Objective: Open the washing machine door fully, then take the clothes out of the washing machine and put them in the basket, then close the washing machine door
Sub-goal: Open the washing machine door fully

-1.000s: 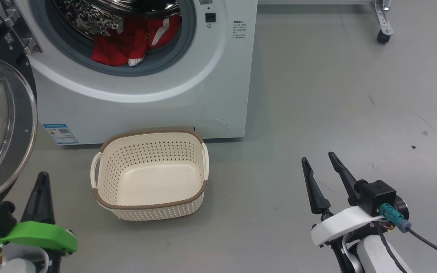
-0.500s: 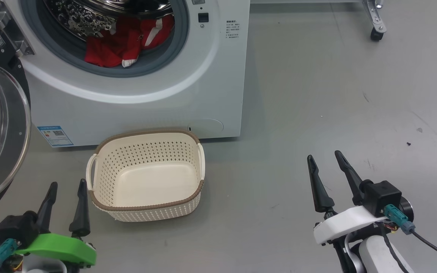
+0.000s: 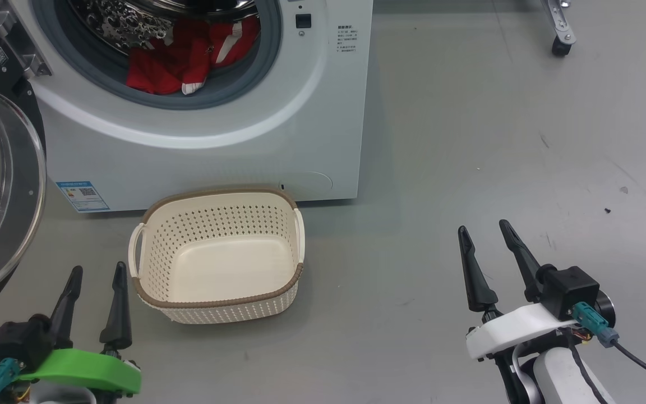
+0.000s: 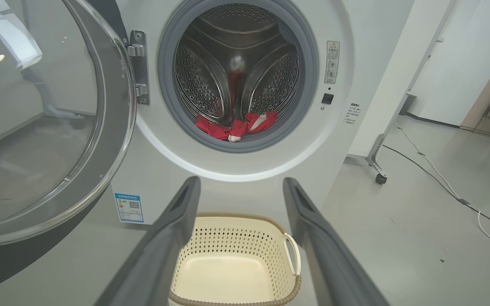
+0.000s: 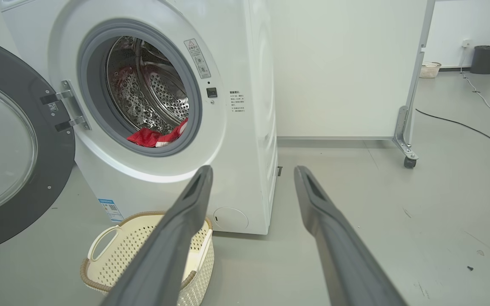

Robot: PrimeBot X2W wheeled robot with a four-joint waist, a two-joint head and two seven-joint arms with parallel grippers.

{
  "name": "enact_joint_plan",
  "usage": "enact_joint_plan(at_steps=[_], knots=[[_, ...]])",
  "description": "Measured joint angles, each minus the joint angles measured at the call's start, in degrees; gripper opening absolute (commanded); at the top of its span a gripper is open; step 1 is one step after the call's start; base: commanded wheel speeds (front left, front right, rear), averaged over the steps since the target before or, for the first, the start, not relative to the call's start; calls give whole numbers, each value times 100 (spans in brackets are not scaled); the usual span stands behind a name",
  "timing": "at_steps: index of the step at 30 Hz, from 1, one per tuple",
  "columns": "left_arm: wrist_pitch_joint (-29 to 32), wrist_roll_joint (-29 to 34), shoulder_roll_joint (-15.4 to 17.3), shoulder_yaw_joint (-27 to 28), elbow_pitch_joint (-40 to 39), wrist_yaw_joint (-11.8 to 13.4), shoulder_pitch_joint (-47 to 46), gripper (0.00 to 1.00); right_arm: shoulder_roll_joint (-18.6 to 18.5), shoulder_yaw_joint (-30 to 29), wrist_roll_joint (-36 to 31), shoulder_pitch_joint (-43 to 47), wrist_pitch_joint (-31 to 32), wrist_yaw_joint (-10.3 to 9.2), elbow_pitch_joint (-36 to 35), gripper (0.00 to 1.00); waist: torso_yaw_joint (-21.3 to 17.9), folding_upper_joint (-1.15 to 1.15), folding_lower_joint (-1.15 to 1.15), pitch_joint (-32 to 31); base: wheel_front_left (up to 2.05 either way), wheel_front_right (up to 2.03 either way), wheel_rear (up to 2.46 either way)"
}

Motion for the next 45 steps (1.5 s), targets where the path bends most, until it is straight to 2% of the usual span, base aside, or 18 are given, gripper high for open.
enact_joint_plan(at_steps=[45], knots=[[0,-10,-45,187,-438,0,203,100,15,-2,-2,4,0,-1,-59,100,53,0,0,118,0,0,0]])
